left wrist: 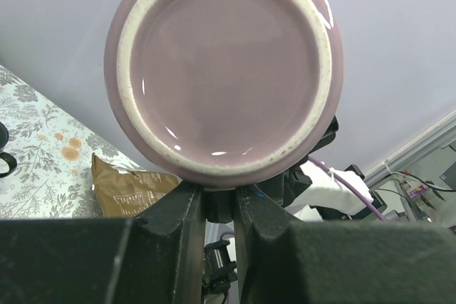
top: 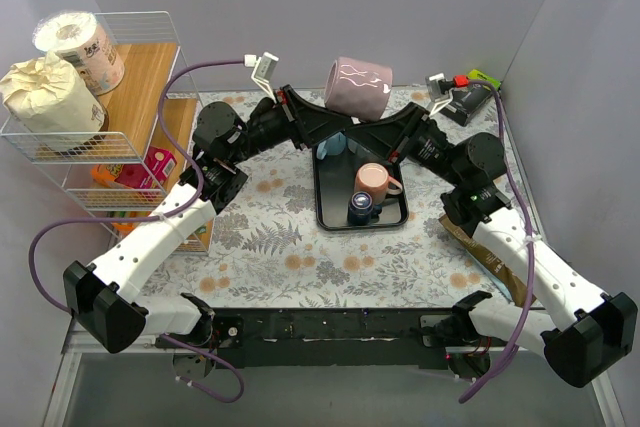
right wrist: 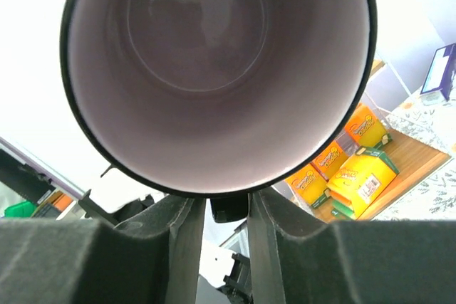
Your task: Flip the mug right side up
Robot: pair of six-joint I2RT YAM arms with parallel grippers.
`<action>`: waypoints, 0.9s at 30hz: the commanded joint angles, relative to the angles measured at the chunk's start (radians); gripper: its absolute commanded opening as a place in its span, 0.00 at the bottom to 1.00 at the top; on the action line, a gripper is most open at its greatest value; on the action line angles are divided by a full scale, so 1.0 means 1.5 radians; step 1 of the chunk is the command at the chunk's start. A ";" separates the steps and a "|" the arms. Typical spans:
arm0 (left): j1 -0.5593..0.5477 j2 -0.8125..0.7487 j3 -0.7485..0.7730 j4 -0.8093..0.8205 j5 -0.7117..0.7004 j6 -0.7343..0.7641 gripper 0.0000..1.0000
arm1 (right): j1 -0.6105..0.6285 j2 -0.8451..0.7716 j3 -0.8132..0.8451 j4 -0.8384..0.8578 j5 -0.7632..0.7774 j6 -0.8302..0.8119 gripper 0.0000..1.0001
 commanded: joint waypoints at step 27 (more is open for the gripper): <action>-0.005 -0.043 -0.016 -0.027 -0.044 0.033 0.79 | -0.007 -0.050 0.060 -0.089 0.123 -0.081 0.01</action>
